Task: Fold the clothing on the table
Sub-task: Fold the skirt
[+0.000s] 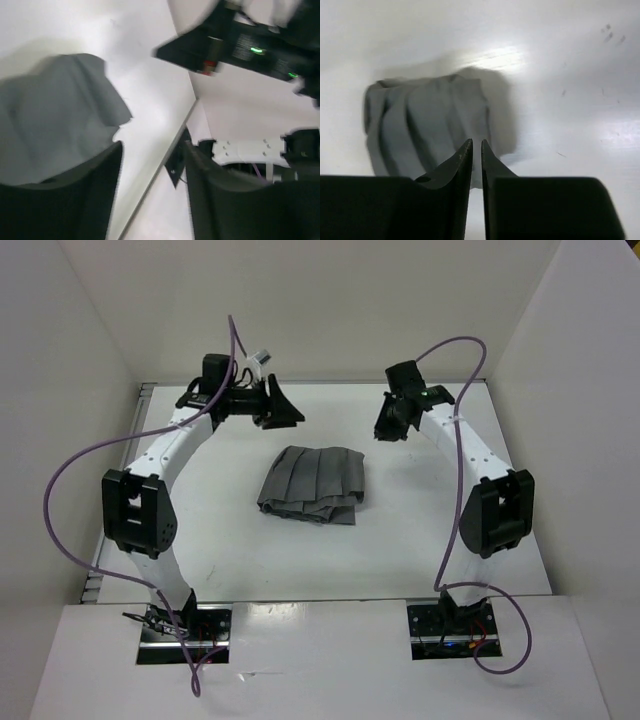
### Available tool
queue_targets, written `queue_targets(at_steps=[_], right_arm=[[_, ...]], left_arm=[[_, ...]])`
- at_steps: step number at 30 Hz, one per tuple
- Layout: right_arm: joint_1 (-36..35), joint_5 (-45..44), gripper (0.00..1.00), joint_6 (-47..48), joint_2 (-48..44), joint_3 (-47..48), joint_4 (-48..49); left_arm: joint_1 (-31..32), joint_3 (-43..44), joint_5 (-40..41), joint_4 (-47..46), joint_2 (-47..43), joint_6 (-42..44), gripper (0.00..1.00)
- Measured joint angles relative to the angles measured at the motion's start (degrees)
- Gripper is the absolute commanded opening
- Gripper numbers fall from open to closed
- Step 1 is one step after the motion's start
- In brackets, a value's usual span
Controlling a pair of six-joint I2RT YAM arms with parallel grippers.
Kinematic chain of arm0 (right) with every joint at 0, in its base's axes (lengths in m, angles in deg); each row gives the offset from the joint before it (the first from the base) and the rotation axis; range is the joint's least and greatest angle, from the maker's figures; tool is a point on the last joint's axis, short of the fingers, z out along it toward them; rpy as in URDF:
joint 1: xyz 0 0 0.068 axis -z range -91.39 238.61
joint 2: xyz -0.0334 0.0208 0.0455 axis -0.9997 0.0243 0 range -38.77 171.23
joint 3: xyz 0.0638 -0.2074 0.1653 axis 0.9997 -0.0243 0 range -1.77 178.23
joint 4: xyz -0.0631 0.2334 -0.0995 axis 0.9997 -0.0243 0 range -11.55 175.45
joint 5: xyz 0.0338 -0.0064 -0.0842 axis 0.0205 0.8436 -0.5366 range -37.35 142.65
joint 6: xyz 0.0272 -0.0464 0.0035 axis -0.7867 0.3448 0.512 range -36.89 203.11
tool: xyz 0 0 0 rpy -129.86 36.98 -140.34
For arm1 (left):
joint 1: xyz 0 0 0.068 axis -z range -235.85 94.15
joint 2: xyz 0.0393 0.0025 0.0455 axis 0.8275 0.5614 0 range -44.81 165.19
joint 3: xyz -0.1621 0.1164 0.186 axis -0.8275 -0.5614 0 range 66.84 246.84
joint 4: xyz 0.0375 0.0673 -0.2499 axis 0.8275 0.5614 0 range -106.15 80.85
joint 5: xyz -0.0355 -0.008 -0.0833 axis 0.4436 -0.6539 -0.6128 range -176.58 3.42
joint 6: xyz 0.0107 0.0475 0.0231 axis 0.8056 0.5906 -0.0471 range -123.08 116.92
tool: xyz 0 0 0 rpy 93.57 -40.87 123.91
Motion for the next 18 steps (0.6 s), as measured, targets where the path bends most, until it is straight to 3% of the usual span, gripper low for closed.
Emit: queue_targets(at_steps=[1,3,10,18], right_arm=[[-0.2,0.3,0.19,0.1,-0.7,1.2,0.0],[-0.6,2.3,0.19,0.7,-1.2,2.9,0.5],[-1.9,14.9,0.2,1.1,4.8,1.9,7.8],[-2.1,18.6,0.2,1.1,8.5,-11.3,11.5]], left_arm=[[-1.1,-1.4,0.7,-0.2,-0.7,0.6,0.45],[-2.8,-4.6,2.9,-0.2,-0.4,2.4,0.39],[-3.2,-11.4,7.4,1.5,9.8,5.5,0.39],[-3.2,-16.7,8.3,2.0,11.3,8.5,0.39]])
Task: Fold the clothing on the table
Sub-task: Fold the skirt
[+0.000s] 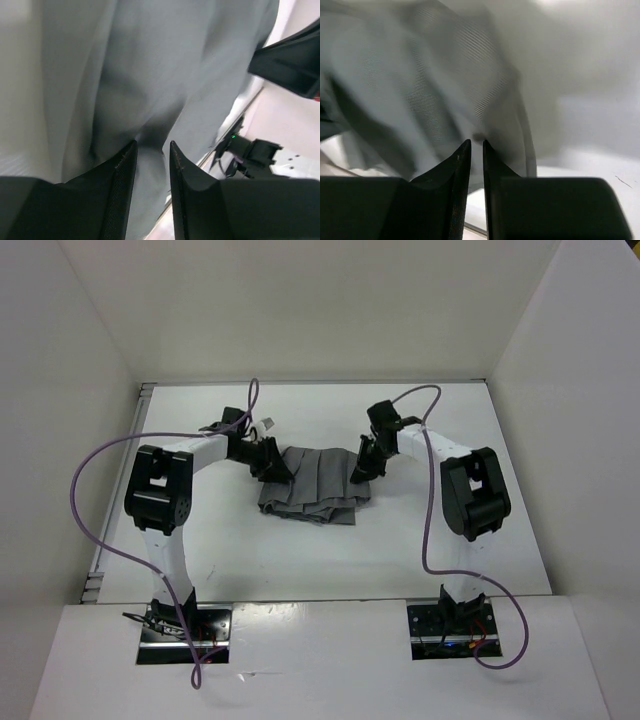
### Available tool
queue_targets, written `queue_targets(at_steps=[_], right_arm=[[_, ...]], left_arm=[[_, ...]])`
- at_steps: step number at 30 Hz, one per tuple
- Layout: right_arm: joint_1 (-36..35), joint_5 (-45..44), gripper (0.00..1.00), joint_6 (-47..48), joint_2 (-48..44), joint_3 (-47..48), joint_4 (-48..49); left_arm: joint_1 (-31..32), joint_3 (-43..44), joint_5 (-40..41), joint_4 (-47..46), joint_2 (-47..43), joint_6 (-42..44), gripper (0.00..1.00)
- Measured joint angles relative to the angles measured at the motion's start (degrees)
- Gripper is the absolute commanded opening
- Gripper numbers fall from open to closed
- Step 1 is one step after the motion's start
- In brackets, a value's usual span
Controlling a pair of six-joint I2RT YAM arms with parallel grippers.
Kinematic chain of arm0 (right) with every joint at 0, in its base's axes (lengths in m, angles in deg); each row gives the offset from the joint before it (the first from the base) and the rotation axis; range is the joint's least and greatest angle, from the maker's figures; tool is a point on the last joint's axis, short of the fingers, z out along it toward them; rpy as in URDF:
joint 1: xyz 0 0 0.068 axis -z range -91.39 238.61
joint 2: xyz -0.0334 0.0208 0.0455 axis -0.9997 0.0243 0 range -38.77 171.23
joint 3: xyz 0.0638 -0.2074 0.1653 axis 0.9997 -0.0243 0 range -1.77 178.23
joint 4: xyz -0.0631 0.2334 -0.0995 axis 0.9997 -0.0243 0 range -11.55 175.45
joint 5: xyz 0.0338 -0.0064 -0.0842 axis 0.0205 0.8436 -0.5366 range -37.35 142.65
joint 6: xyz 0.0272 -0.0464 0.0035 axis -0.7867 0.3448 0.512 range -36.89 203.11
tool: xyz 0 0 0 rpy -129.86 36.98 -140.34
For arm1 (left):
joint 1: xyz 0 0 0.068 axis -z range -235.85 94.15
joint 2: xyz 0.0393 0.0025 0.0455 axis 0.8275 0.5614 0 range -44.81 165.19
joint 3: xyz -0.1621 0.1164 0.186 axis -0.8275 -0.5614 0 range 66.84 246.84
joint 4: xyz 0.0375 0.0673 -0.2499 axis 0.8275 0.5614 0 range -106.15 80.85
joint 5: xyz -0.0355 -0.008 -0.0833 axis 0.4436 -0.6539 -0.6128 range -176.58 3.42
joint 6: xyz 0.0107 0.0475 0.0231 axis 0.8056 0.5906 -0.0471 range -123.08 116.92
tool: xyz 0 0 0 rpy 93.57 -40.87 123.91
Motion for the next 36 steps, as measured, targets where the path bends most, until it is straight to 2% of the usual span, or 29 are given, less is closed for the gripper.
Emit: queue_targets(at_steps=[6,10,12,15,16,18,24,32,36], right_arm=[[-0.2,-0.1,0.2,-0.8,-0.9,-11.0,-1.0],[-0.3,-2.1,0.2,-0.8,-4.3,-13.4,-3.5],[-0.3,-3.8,0.2,-0.9,-6.3,-13.2,-5.0],[-0.4,-7.0,0.33,-0.8,-10.7,-10.9,-8.5],[-0.5,-8.1,0.39,-0.7,-12.8,-9.6,-9.3],[-0.5,-9.5,0.43,-0.7,-16.6,-7.4,-9.7],[-0.5,-10.8,0.55,-1.0,-27.4,-7.9,-7.8],[-0.6,-6.5,0.63,-9.0,-37.8,-27.9,-1.3],[-1.0,-7.7,0.65,-12.9,-45.0,-30.1,-0.4]], left_arm=[[0.2,-3.3,2.5,2.6,-0.9,3.4,0.39],[0.8,-3.8,4.7,4.6,-1.3,5.6,0.41],[1.0,-3.8,4.4,5.6,-1.7,6.9,0.52],[1.1,-4.1,3.2,7.2,-5.7,8.0,0.75],[1.0,-4.1,3.1,7.2,-8.4,8.0,0.77],[0.7,-3.8,3.0,7.1,-14.0,8.2,0.8],[-1.0,-2.3,3.1,3.9,-26.1,8.5,0.8],[-3.0,-17.1,4.5,4.5,-28.6,8.0,0.8],[-5.0,-21.9,5.0,2.1,-31.7,5.3,0.8]])
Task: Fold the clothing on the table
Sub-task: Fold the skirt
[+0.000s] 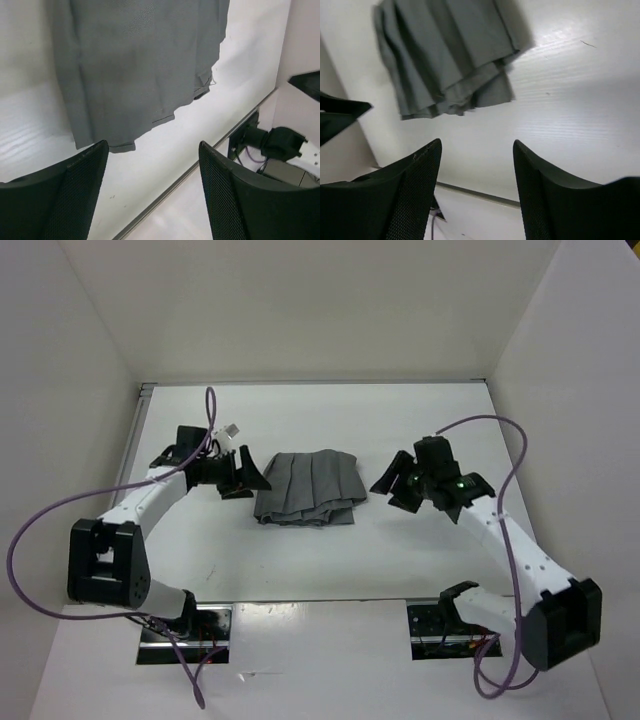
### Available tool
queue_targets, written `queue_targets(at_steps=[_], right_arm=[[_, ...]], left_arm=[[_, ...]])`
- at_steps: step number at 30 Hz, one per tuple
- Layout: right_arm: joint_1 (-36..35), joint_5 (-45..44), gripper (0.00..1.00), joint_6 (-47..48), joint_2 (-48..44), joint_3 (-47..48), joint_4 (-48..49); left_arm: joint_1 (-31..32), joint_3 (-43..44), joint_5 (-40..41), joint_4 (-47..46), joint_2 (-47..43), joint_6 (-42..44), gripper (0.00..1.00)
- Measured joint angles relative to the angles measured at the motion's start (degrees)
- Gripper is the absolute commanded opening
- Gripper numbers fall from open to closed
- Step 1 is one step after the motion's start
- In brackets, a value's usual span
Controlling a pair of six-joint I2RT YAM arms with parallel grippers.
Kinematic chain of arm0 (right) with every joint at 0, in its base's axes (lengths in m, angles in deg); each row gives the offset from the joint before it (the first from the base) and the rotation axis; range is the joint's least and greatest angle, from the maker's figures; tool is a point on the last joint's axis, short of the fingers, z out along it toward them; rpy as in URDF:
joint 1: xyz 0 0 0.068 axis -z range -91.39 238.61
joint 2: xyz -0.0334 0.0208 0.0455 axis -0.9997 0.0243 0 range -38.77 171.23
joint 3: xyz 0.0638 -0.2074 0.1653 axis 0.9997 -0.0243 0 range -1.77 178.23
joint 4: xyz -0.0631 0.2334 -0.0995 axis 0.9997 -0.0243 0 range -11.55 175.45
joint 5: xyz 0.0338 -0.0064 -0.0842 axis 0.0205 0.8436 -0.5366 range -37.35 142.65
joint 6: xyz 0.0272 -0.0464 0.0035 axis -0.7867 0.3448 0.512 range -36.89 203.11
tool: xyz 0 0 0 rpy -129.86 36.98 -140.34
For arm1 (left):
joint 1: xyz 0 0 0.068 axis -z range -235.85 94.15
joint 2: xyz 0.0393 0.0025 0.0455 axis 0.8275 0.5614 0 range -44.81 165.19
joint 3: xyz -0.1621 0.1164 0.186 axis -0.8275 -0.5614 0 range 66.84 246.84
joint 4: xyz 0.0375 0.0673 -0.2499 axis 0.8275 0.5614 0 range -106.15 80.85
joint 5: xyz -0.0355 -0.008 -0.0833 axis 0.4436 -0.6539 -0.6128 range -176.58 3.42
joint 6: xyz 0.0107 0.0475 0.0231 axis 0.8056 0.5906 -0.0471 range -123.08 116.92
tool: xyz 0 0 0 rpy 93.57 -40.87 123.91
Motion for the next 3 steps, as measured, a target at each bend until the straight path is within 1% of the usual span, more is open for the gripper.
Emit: queue_targets(at_steps=[3], right_arm=[[-0.4,-1.2,0.66,-1.8,-6.7,-0.2,1.6]], left_arm=[[-1.1,-2.7,0.1,-1.3,-3.5,-2.2,0.81]])
